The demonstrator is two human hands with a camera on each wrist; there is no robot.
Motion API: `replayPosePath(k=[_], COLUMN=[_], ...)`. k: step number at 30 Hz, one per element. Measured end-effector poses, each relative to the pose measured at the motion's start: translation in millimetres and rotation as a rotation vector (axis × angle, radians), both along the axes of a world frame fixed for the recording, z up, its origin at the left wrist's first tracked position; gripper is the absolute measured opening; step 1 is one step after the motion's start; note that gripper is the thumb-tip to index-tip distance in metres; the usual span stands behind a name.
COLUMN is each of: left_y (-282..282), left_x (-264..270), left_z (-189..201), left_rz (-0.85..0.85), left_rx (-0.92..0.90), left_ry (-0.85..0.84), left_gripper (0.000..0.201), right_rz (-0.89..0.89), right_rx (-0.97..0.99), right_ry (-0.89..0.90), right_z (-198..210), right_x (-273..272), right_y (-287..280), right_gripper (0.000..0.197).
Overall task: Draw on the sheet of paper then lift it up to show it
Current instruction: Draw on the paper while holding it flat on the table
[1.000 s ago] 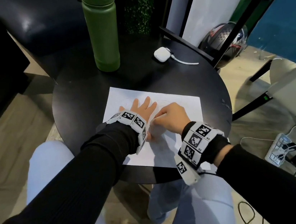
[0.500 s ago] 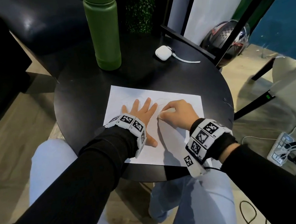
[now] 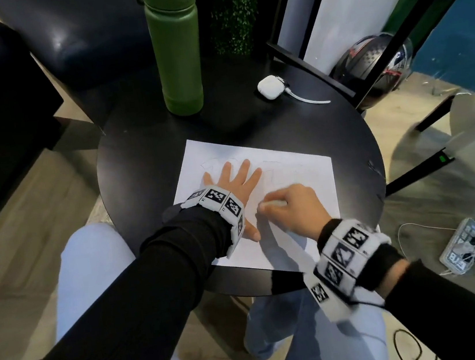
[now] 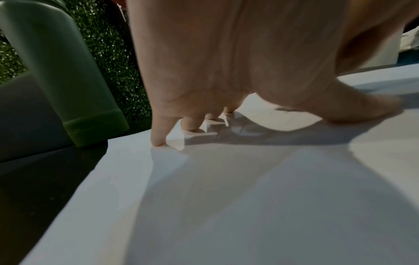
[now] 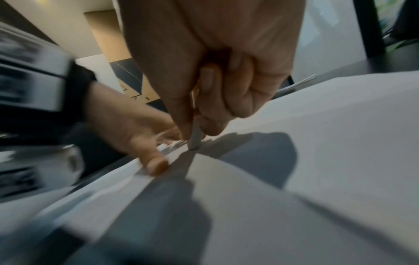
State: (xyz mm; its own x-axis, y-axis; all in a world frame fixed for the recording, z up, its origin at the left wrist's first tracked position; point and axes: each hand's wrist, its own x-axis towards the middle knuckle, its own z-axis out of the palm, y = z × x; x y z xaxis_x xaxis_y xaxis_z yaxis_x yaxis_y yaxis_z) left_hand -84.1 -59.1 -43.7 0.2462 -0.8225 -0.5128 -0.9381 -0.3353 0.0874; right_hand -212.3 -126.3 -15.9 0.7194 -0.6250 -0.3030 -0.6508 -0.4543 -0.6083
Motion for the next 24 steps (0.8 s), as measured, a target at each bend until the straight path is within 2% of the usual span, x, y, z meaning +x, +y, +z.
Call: replayPosePath(k=[3, 9, 12, 15, 21, 24], left_y=[1.2, 0.7, 1.2, 0.9, 2.1, 2.1], left_x=[-1.0, 1.6, 0.0, 0.8, -0.7, -1.4], left_z=[0.3, -1.3, -0.9, 1.1, 2.9, 4.0], left_rz=[-0.004, 0.008, 0.004, 0.005, 0.018, 0.02], left_rx=[0.0, 0.009, 0.011, 0.003, 0.02, 0.008], left_ry=[-0.021, 0.017, 0.001, -0.012, 0.027, 0.022], left_gripper=[0.127, 0.127, 0.127, 0.127, 0.126, 0.126], right_rz=[0.074, -0.159, -0.086, -0.026, -0.245, -0.21], right_rx=[0.069, 0.041, 0.044, 0.142, 0.147, 0.12], right_ry=[0.07, -0.042, 0.004, 0.049, -0.063, -0.055], right_z=[-2.1, -5.8, -7.2, -2.5, -9.6, -12.2], right_x=[-21.1, 6.1, -11.1, -23.0, 9.9, -7.5], right_y=[14.1, -13.2, 5.7, 11.0, -12.3, 3.0], right_gripper=[0.019, 0.022, 0.021, 0.016, 0.014, 0.02])
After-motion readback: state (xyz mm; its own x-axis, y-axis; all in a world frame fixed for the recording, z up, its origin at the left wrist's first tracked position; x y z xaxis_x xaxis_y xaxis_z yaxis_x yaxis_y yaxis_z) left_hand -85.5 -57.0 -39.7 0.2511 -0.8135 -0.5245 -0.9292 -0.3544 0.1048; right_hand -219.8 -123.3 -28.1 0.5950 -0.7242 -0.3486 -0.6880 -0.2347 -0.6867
